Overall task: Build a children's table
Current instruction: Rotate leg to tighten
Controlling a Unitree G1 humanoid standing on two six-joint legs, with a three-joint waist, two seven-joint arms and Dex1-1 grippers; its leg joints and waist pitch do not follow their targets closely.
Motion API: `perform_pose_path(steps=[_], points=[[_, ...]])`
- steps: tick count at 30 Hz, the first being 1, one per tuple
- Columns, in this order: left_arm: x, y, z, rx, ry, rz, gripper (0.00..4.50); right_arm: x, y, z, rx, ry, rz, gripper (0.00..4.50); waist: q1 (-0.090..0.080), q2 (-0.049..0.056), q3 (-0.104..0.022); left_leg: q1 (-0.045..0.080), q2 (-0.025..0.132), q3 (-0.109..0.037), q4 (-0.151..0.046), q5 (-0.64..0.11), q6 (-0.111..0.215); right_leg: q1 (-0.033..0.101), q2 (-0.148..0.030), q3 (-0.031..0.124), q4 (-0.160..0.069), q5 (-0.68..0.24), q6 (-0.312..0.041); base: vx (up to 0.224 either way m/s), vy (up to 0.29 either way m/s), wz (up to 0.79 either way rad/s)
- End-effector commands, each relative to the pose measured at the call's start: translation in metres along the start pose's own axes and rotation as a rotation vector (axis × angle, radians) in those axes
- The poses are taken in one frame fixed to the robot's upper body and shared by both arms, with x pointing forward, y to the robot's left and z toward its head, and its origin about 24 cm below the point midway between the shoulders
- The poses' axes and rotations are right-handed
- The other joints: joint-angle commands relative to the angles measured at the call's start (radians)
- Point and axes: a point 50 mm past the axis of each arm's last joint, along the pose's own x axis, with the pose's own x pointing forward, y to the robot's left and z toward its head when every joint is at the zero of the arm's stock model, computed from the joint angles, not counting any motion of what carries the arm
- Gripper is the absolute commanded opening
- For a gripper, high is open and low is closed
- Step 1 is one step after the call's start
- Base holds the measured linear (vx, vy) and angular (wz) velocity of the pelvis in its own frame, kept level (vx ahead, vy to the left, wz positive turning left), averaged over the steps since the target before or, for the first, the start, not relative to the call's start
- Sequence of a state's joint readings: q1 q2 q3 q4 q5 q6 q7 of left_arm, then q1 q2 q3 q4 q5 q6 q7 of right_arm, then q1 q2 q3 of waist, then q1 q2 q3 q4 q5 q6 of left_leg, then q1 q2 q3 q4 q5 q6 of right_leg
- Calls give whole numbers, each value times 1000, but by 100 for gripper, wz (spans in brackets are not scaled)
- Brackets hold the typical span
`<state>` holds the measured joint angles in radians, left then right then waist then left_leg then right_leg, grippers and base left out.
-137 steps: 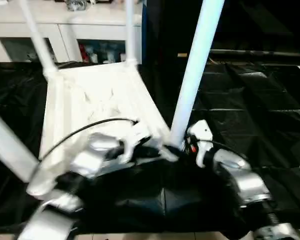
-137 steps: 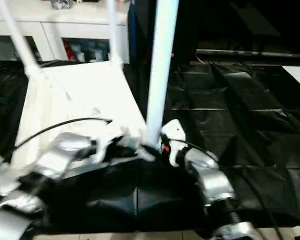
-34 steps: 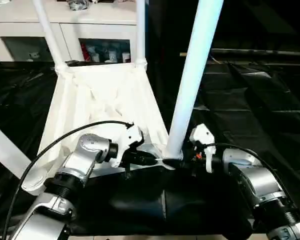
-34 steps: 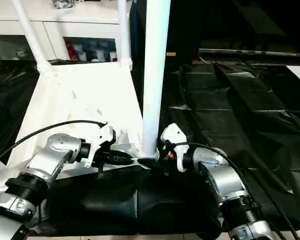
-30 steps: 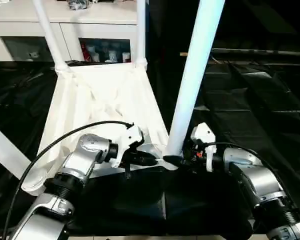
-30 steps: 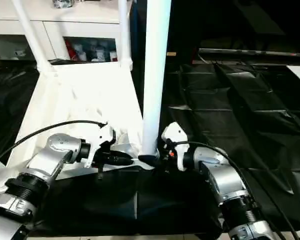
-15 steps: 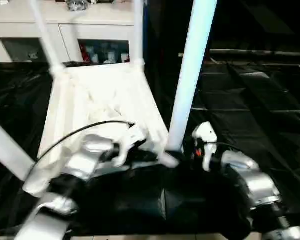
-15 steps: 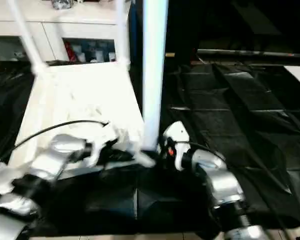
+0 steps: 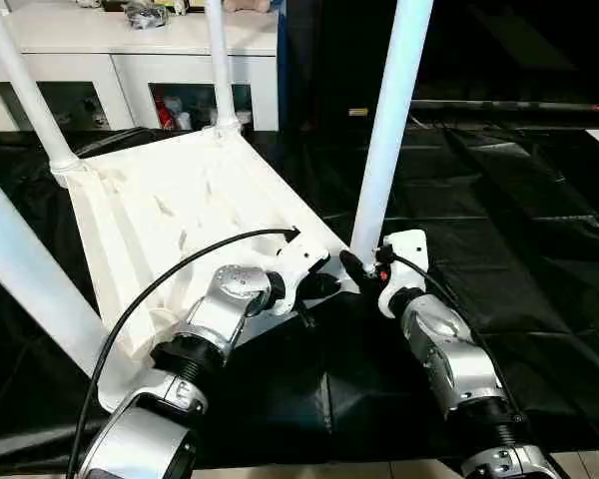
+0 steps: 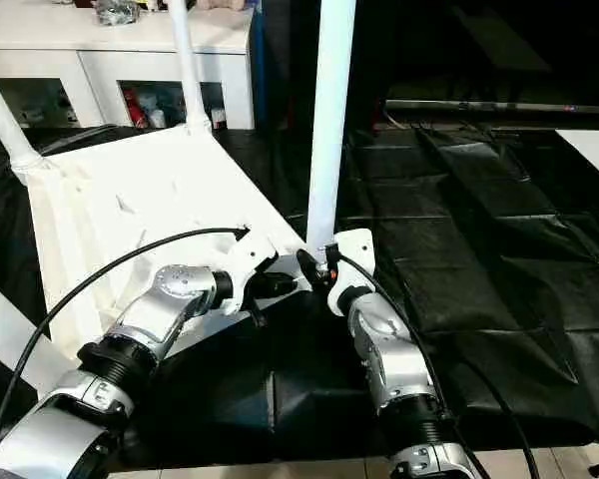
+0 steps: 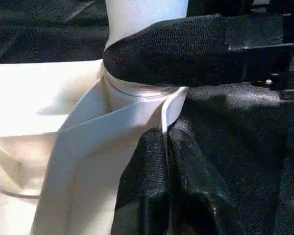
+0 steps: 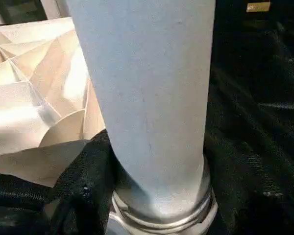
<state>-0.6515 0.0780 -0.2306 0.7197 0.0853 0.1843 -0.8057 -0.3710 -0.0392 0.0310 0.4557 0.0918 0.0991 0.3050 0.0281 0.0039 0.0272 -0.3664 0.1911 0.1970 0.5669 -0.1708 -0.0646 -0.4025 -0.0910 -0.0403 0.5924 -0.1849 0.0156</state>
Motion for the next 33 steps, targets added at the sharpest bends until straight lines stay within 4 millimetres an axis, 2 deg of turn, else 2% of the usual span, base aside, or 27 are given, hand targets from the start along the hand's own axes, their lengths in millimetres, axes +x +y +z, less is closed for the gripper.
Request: perform_pose_path(steps=[1, 2, 3, 4, 5, 7, 8, 11, 12, 14, 16, 18, 19, 23, 24, 29, 33], points=[[10, -16, 1, -15, -54, -94, 0, 4, 14, -3, -36, 13, 78, 240, 1, -17, -39, 4, 27, -18, -67, -342, 32, 26, -42, 28, -102, -433, -122, 0, 0, 0], [10, -16, 1, -15, -54, -94, 0, 4, 14, -3, -36, 13, 78, 273, 2, -16, -39, 4, 27, -18, -67, -338, 34, 26, -43, 29, -102, -434, -122, 0, 0, 0], [4, -12, -3, -12, -50, -102, 0, 0, 13, 2, -59, -16, 153, 289, 2, -16, -39, 3, 27, -19, -68, -335, 37, 28, -42, 28, -101, -431, -122, 0, 0, 0], [4, -12, -3, -12, -50, -102, 0, 0, 13, 2, -59, -16, 153, 293, 3, -17, -40, 3, 27, -19, -68, -331, 41, 30, -43, 28, -101, -424, -124, 0, 0, 0], [-4, -8, -7, 0, -49, -127, 0, -7, 8, 5, -117, -13, 258, 285, 5, -21, -41, 1, 28, -18, -66, -322, 49, 32, -42, 28, -99, -400, -129, 0, 0, 0], [-12, -6, -11, 13, -48, -166, 0, -13, 5, 6, -141, 1, 341, 291, 9, -19, -40, 0, 30, -17, -66, -311, 62, 34, -42, 29, -95, -373, -140, 0, 0, 0], [-16, -6, -13, 20, -47, -190, 0, -16, 4, 7, -149, 15, 386, 326, 9, -19, -40, -1, 30, -16, -65, -307, 68, 35, -42, 29, -94, -366, -145, 0, 0, 0], [-29, -6, -18, 28, -41, -265, 0, -31, 0, 10, -177, 51, 542, 327, 14, -18, -42, 1, 34, -15, -64, -285, 76, 36, -44, 30, -88, -326, -166, 0, 0, 0], [-29, -5, -18, 28, -40, -267, 0, -31, -1, 11, -179, 53, 548, 327, 15, -18, -41, 0, 36, -15, -65, -276, 80, 40, -44, 30, -86, -305, -175, 0, 0, 0], [-36, -4, -20, 22, -40, -296, 0, -37, -5, 13, -180, 70, 600, 327, 13, -15, -42, 2, 36, -14, -65, -277, 79, 37, -42, 30, -82, -287, -189, 0, 0, 0], [-43, -3, -22, 14, -30, -330, 0, -41, -9, 16, -187, 81, 635, 327, 14, -16, -41, 1, 37, -15, -65, -282, 76, 39, -44, 29, -81, -294, -194, 0, 0, 0], [-48, -2, -24, 8, -25, -350, 0, -43, -11, 17, -186, 88, 657, 327, 12, -15, -41, 2, 37, -15, -66, -293, 66, 36, -44, 30, -83, -312, -194, 0, 0, 0], [-50, -1, -24, 3, -23, -355, 0, -43, -11, 17, -186, 90, 666, 296, 13, -14, -41, 5, 37, -14, -66, -296, 64, 34, -44, 30, -83, -313, -195, 0, 0, 0], [-55, 2, -24, -2, -19, -354, 0, -45, -12, 17, -176, 105, 701, 272, 14, -15, -41, 4, 36, -14, -66, -290, 57, 37, -43, 30, -81, -300, -199, 0, 0, 0], [-55, 3, -24, -3, -19, -353, 0, -45, -12, 18, -172, 106, 706, 258, 13, -21, -41, 2, 36, -14, -65, -282, 59, 38, -44, 30, -80, -293, -198, 0, 0, 0], [-57, 3, -24, -5, -19, -356, 0, -44, -11, 18, -162, 105, 720, 216, 15, -19, -42, 3, 36, -14, -64, -265, 60, 38, -45, 30, -78, -286, -201, 0, 0, 0], [-57, 2, -25, -9, -18, -361, 0, -45, -10, 17, -154, 108, 727, 201, 15, -19, -41, 3, 36, -14, -64, -267, 58, 38, -44, 30, -79, -289, -200, 0, 0, 0]])
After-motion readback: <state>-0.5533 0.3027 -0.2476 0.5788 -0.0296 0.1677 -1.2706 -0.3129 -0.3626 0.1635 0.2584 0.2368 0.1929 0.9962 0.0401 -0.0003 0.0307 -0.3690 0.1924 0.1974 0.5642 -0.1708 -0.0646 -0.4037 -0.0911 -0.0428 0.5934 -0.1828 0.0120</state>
